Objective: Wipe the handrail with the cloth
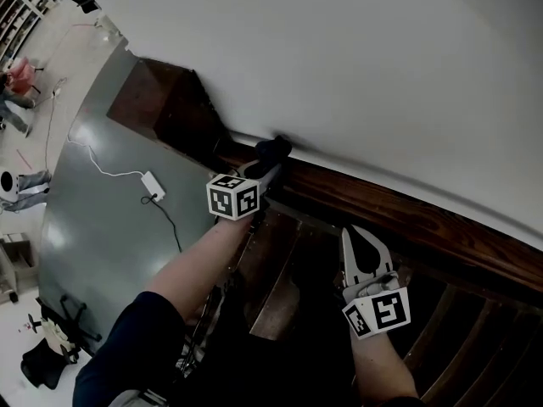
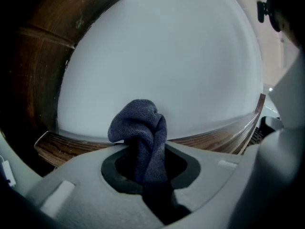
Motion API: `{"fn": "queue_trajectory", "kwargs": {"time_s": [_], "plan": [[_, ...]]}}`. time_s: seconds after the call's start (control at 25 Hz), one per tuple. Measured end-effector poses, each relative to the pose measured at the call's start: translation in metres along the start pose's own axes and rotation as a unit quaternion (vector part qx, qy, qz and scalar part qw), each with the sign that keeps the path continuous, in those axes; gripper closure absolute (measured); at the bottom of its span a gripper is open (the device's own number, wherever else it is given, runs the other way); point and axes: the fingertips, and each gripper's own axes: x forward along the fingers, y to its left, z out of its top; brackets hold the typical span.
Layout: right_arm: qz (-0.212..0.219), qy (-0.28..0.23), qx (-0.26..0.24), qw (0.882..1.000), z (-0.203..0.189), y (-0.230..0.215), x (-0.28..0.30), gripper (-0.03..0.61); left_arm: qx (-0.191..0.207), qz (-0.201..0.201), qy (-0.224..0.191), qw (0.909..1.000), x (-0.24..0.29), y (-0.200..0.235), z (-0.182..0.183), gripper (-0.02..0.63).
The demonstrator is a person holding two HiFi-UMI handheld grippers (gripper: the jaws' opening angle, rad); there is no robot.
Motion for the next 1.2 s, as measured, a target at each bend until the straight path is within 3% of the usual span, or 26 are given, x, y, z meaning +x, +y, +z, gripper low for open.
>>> {"fn": "queue_trajectory", "kwargs": {"time_s": [0.6,1.0,1.2], "plan": [[0.063,0.013,-0.025,0.998,-0.002,0.046,0.062,0.571,-0.008,0.034,-0.011,0.9993,-0.018,0.028,-0.008,0.531],[0.041,0.01,-0.027,0.999,0.002,0.053,0.038,0.571,-0.01,0.027,0.009,0.9996,-0.032,0.013,-0.024,0.531],[0.029,0.0,-0.031,0.999,0.026,0.087,0.011,0.571,-0.008,0.001,0.004,1.0,-0.081,-0.023,-0.015,0.531]]}}
